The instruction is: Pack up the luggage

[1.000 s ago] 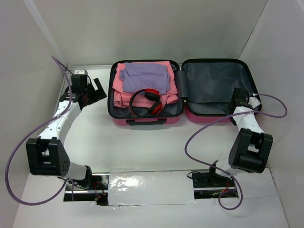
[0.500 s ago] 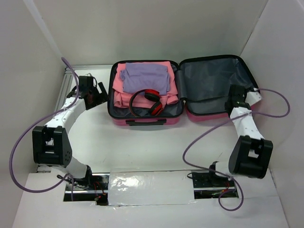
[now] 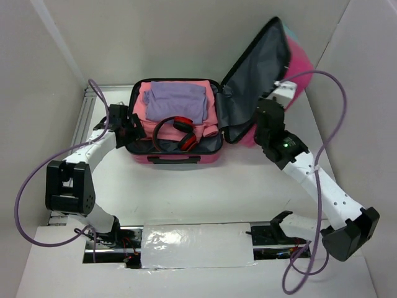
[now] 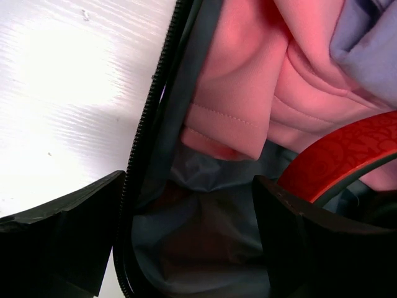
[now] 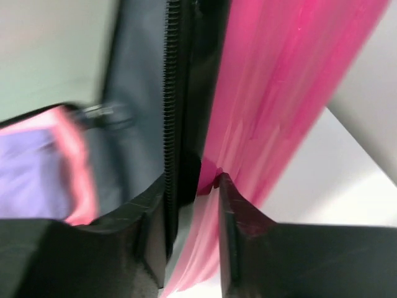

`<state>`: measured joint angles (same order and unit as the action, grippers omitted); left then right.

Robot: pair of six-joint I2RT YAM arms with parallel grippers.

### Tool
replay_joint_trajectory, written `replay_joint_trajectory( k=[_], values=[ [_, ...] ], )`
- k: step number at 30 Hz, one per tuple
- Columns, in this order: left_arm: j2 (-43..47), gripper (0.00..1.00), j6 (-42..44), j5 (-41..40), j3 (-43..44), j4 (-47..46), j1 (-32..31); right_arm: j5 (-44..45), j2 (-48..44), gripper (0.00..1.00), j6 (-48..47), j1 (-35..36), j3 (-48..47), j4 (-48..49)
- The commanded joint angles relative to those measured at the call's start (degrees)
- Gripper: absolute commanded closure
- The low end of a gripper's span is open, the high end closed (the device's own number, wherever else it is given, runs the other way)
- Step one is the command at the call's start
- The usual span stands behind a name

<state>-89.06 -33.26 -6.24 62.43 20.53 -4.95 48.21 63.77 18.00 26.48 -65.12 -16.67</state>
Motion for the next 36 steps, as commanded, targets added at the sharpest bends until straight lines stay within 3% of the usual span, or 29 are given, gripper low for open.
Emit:
replay_joint_trajectory(
  k=[1,5,8,10,15,17,19,20,22,23,25,26,27,29,30,31,32,33,34,36],
  values=[
    [1.2,0.07,-1.0,1.5,-0.8,-2.8,-0.1,-30.9,3.9,1.0,-8.7,16.4,-5.4,14.7],
    [1.2,0.09,-1.0,3.4,-2.8,-4.4,-0.1,-24.2,15.0,1.0,-18.4,31.5,-16.2,12.7],
    [0.0,0.11,-1.0,4.0,-2.8,-4.5,-0.1,-21.2,25.4,1.0,-23.0,37.3,-27.0,9.4],
    [0.0,0.11,-1.0,4.0,-2.8,-4.5,-0.1,-22.0,30.8,1.0,-23.5,38.1,-32.8,8.8],
    [-1.0,0.11,-2.2,4.7,-3.8,-4.5,0.4,-26.6,35.5,1.0,-23.0,38.1,-35.3,9.4],
    [-1.0,0.11,-2.2,5.2,-3.8,-5.1,1.0,-23.5,36.7,1.0,-21.1,38.1,-37.3,7.6],
    [-1.0,0.11,-2.2,5.2,-3.8,-5.1,1.0,-14.8,36.7,0.98,-18.1,38.1,-40.8,5.3],
    [-1.0,0.11,-2.2,5.2,-3.8,-4.5,1.5,-7.5,36.7,0.89,-11.6,37.1,-45.3,-0.6],
    [-1.0,0.11,-2.2,5.2,-3.3,-4.0,1.5,-4.6,36.2,0.88,-2.2,34.4,-48.7,-9.4],
    [-1.0,0.11,-2.2,4.4,-3.3,-4.0,1.5,-3.5,33.9,0.81,4.6,33.1,-48.7,-12.5],
    [-0.5,0.11,-2.7,3.1,-2.7,-1.7,1.5,3.2,30.5,0.56,9.5,30.8,-44.9,-18.2],
    [-0.5,0.11,-2.7,2.6,-2.1,-0.9,1.5,5.2,26.9,0.41,16.7,29.9,-43.8,-20.8],
    [0.8,0.11,-2.7,2.0,-2.1,-0.2,2.2,5.2,25.1,0.32,21.2,25.7,-42.8,-28.9],
    [2.0,0.11,-1.6,1.2,-2.1,0.6,2.7,0.4,18.7,0.21,32.6,18.6,-37.1,-35.6],
    [2.5,0.11,-0.9,1.2,-2.1,1.3,3.4,-3.0,15.8,0.19,33.8,14.5,-33.8,-37.5],
    [3.2,0.11,-0.8,1.2,-2.1,1.4,3.5,-9.8,12.7,0.16,33.2,6.0,-29.5,-35.0],
    [3.2,0.11,-0.8,0.7,-2.1,1.9,4.0,-12.1,9.5,0.12,33.2,2.4,-20.1,-32.9],
    [3.7,0.11,-0.8,0.7,-2.1,1.9,4.0,-14.3,4.1,0.08,33.2,-1.0,-16.0,-31.4],
    [4.2,0.11,-0.8,0.7,-2.1,2.4,4.0,-18.7,2.2,0.05,33.2,-7.7,-12.6,-29.4],
    [4.2,0.11,-0.8,0.7,-2.1,2.4,4.0,-22.4,0.1,0.03,33.2,-14.1,-5.1,-29.4]
  ],
)
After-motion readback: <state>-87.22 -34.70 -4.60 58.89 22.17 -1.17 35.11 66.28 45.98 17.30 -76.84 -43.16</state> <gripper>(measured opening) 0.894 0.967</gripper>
